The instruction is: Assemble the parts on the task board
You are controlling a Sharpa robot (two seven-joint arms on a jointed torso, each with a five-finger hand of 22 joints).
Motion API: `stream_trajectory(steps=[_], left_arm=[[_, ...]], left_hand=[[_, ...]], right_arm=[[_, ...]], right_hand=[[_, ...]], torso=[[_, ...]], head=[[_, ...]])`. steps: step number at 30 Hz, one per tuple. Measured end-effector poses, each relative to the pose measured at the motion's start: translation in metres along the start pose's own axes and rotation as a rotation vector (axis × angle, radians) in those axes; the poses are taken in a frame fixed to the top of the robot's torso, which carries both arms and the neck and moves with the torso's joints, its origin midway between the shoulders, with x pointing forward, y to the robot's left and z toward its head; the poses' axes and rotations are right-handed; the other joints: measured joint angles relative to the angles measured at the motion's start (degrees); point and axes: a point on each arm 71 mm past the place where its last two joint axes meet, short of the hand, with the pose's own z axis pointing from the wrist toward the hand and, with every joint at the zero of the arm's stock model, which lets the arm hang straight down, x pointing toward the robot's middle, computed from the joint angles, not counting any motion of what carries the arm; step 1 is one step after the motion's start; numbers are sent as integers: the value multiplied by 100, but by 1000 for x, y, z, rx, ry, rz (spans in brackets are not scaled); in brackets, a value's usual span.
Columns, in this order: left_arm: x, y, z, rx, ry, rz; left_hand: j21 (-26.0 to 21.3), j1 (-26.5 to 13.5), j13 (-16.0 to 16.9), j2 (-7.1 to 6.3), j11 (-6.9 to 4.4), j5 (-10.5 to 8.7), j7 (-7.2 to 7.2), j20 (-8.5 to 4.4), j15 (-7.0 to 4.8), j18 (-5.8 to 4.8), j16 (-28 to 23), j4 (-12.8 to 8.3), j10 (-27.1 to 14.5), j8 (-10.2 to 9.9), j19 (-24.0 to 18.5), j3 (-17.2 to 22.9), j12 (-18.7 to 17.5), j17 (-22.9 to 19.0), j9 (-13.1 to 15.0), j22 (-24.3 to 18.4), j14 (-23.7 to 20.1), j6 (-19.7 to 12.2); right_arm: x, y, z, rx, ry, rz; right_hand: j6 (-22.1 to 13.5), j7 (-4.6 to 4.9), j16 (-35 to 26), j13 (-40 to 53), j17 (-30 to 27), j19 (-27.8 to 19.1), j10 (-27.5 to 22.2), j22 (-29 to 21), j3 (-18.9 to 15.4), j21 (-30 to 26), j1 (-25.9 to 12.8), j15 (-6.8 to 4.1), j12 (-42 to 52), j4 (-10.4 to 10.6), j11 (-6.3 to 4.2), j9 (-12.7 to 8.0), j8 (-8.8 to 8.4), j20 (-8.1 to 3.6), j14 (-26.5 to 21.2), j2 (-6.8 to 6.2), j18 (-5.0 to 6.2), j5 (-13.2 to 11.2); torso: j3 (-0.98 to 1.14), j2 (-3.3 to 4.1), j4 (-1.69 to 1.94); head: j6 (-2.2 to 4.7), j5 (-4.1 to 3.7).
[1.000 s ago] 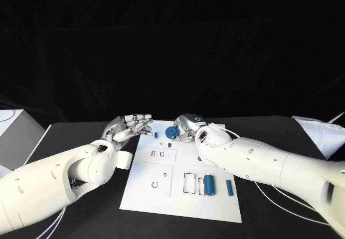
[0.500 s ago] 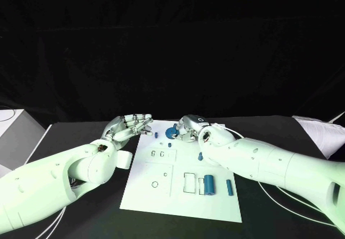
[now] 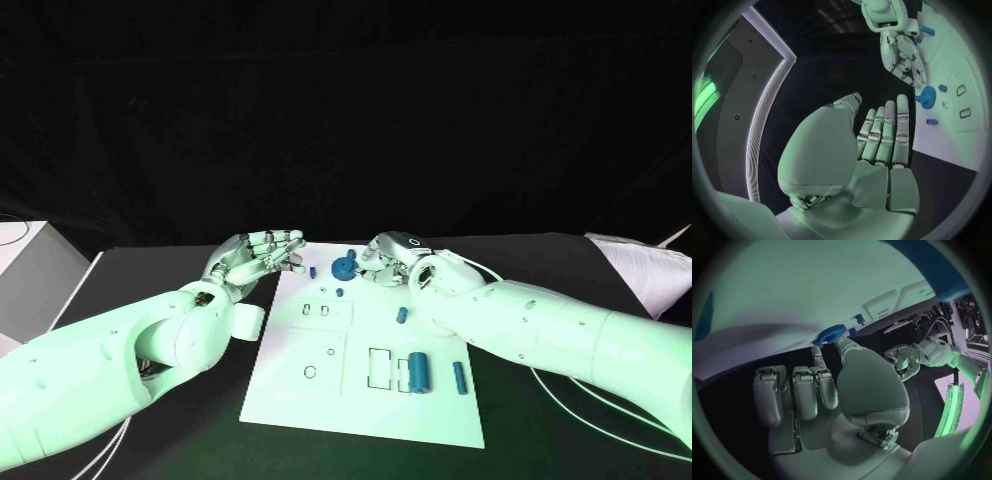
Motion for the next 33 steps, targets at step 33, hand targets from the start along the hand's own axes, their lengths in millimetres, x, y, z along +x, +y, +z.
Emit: stream_trajectory(steps=[33], left_arm=[[-16,27,-15,-55,-33,0]], left_hand=[[174,0,59,0,-102,0,22,0,-69,-1,238,-11,412,30,-123,91,266,-78,4,56,-13,106]], right_arm=[[-59,-111,-93,28,-40,246]], right_hand=[[-198,114,0,-2,0,1,0,3,421,-211,784,4,-32,-621,44,-62,65,0,5,-572,0,-651]], torso=[[292,-195,-469]], head=[[-14,195]])
